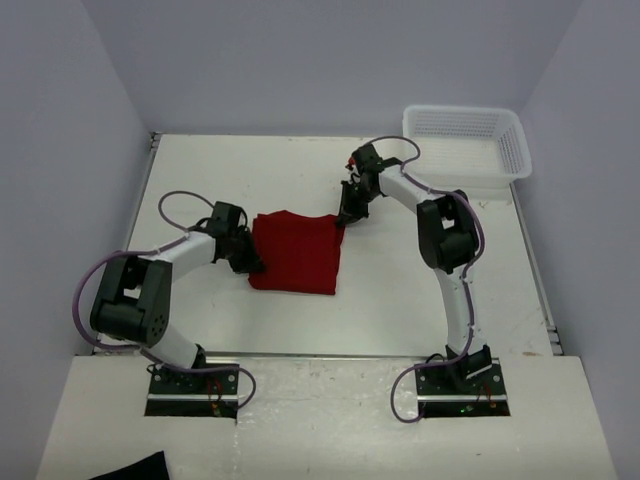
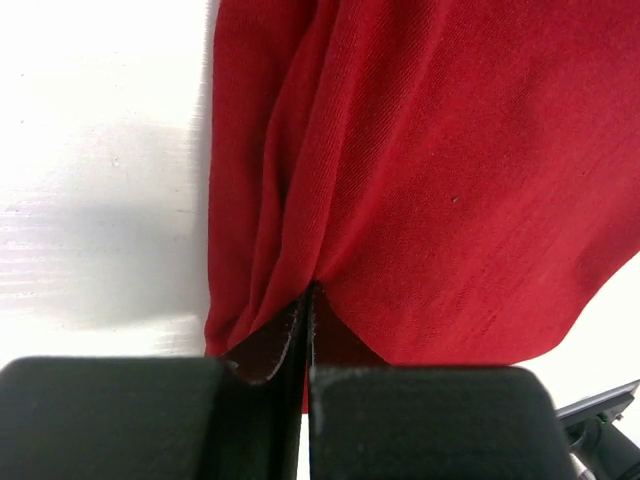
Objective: Fold and stack the t-shirts
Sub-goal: Smooth out wrinkles on the folded tshirt
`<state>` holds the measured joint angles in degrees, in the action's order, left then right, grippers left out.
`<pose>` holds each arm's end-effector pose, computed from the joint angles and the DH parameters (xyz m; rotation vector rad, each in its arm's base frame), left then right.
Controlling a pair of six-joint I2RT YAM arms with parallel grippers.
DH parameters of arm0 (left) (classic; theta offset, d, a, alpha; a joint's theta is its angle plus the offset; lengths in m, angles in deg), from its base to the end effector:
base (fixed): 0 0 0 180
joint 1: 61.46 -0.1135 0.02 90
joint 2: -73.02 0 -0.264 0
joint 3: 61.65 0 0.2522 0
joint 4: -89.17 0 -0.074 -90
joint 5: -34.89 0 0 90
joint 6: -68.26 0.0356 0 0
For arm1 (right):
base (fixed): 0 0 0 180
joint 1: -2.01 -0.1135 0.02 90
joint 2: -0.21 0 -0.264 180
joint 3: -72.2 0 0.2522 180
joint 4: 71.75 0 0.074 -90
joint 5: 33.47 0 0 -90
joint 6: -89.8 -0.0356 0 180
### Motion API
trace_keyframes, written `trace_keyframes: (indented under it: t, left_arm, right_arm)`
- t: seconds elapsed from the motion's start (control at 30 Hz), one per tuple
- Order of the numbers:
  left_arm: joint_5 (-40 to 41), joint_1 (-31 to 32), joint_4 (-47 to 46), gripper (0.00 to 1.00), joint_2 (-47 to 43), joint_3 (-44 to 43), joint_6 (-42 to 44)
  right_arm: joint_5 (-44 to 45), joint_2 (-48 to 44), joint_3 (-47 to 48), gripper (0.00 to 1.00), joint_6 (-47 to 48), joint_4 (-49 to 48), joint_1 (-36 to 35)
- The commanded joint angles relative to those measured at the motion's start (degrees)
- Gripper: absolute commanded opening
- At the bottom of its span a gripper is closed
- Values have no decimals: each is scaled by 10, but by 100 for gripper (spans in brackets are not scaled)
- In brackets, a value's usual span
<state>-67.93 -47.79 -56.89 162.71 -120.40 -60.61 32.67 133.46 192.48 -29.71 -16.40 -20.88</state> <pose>0.2712 -0.0741 0.1494 -0.5412 2.7416 -0.5569 0.4421 0.2023 0.1502 0.0500 2.8839 0.7900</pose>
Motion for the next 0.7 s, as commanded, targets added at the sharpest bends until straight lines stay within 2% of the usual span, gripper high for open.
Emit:
trace_keyframes:
  t: [0.0,0.1,0.23,0.3,0.33,0.4,0.43,0.53,0.57,0.67]
  left_arm:
    - [23,10,19,0,36,15,-3]
    - [20,15,19,0,31,11,5]
    - [41,21,34,0,-32,-2,7]
    - [74,28,47,15,-63,-17,11]
    - [108,30,50,31,-94,-23,14]
    - [151,30,81,42,-120,-52,14]
    - [187,30,91,52,-136,-63,17]
    - [220,30,122,66,-146,-108,30]
    - [220,30,129,68,-144,-129,34]
    - [227,31,158,70,-130,-165,46]
  right_arm:
    - [-23,13,33,0,-1,26,4]
    - [-25,17,42,0,0,27,8]
    - [-36,-11,30,0,17,12,9]
    - [-40,-41,5,0,22,-11,8]
    - [-39,-81,-23,0,28,-35,7]
    - [-42,-124,-50,1,36,-57,7]
    - [-47,-164,-74,6,45,-75,7]
    - [-62,-225,-98,17,61,-72,7]
    - [-65,-239,-105,25,63,-70,7]
    - [-74,-307,-154,40,70,-71,7]
